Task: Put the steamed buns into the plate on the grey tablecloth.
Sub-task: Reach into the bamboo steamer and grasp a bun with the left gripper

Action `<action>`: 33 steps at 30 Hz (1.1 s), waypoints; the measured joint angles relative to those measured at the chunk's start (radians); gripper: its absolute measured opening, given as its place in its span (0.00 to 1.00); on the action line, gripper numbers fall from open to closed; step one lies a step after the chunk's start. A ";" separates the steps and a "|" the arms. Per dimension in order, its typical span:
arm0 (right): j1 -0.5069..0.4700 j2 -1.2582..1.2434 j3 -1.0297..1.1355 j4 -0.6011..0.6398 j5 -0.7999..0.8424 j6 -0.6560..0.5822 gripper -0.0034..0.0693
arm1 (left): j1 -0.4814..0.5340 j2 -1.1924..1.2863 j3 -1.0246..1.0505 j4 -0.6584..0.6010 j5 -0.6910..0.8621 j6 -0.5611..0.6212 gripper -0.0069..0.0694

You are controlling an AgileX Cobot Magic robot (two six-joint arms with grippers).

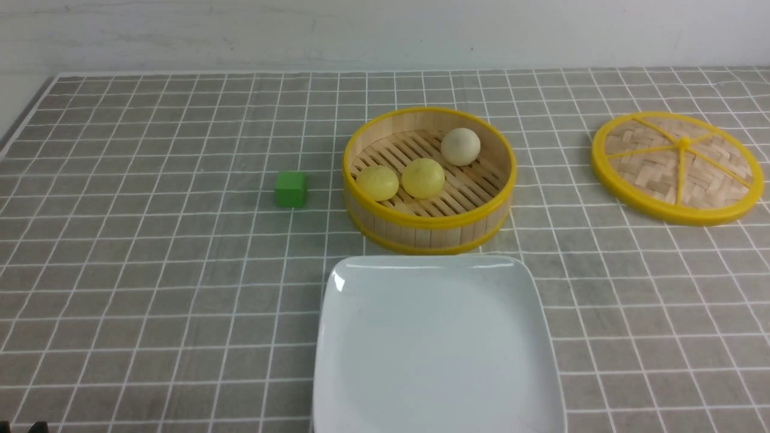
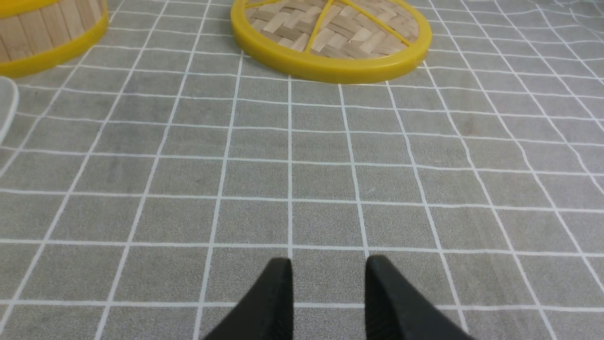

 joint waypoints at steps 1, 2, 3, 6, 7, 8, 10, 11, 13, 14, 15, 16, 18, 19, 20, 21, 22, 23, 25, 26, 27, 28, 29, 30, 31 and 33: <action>0.000 0.000 0.000 0.000 0.000 0.000 0.38 | 0.000 0.000 0.000 0.000 0.000 0.000 0.41; 0.000 0.000 0.000 0.000 0.000 0.000 0.38 | 0.000 0.000 0.000 0.000 0.000 0.000 0.41; 0.000 0.000 0.000 0.000 0.000 0.000 0.38 | 0.000 0.000 0.000 0.000 0.000 0.000 0.41; 0.000 0.000 0.000 0.000 0.000 0.000 0.38 | 0.000 0.000 0.000 0.000 0.000 0.000 0.41; 0.000 0.000 0.000 -0.001 0.000 0.000 0.38 | 0.000 0.000 0.000 0.000 0.000 0.000 0.41; 0.000 0.000 0.000 -0.001 0.000 0.000 0.38 | 0.000 0.000 0.000 0.000 0.000 0.000 0.41; 0.000 0.000 0.000 -0.001 0.000 0.000 0.38 | 0.000 0.000 0.000 0.000 0.000 0.000 0.41; 0.000 0.000 0.000 -0.001 0.000 0.000 0.38 | 0.000 0.000 0.000 0.000 0.000 0.000 0.41; 0.000 0.000 0.000 -0.001 0.000 0.000 0.38 | 0.000 0.000 0.000 0.001 0.000 0.000 0.41; 0.000 0.000 0.000 -0.001 0.000 0.000 0.38 | 0.000 0.000 0.000 0.001 0.000 0.000 0.41; 0.000 0.000 0.000 -0.002 0.000 0.000 0.38 | 0.000 0.000 0.000 0.001 0.000 0.000 0.41; 0.000 0.000 0.000 -0.002 0.000 0.000 0.38 | 0.000 0.000 0.000 0.001 0.000 0.000 0.41; 0.000 0.000 0.000 -0.019 -0.003 0.000 0.38 | 0.000 0.000 0.000 0.001 0.000 0.000 0.41; 0.000 0.000 0.001 -0.026 -0.009 0.000 0.38 | 0.000 0.000 0.000 0.001 0.000 0.000 0.41; 0.000 0.000 0.002 -0.026 -0.015 0.001 0.38 | 0.000 0.000 0.000 0.001 0.000 0.000 0.41; 0.000 0.000 0.003 -0.017 -0.023 0.020 0.38 | 0.000 0.000 0.000 -0.004 0.000 -0.006 0.41; 0.000 0.000 0.003 -0.001 -0.025 0.027 0.38 | 0.000 0.000 0.000 -0.006 0.000 -0.010 0.41; 0.000 0.000 0.005 0.050 -0.031 0.082 0.38 | 0.000 0.000 0.000 -0.045 -0.004 -0.042 0.41; 0.000 0.000 0.006 0.225 -0.038 0.228 0.38 | 0.000 0.000 0.000 -0.177 -0.008 -0.137 0.41; 0.000 0.000 0.009 0.294 -0.038 0.285 0.38 | 0.000 0.000 0.000 -0.247 -0.008 -0.174 0.41; 0.000 0.000 0.009 0.329 -0.038 0.311 0.38 | 0.000 0.000 0.000 -0.302 -0.008 -0.214 0.41; 0.000 0.000 0.011 0.448 -0.038 0.394 0.38 | 0.000 0.000 0.001 -0.427 -0.006 -0.305 0.41; 0.000 0.000 0.013 0.511 -0.038 0.450 0.38 | 0.000 0.000 0.002 -0.517 -0.004 -0.373 0.41; 0.000 0.000 0.013 0.539 -0.038 0.471 0.38 | 0.000 0.000 0.002 -0.578 -0.002 -0.419 0.41; 0.000 0.000 0.013 0.569 -0.038 0.487 0.38 | 0.000 0.000 0.003 -0.629 -0.002 -0.461 0.41; 0.000 0.000 0.013 0.600 -0.038 0.502 0.38 | 0.000 0.000 0.003 -0.692 -0.006 -0.496 0.41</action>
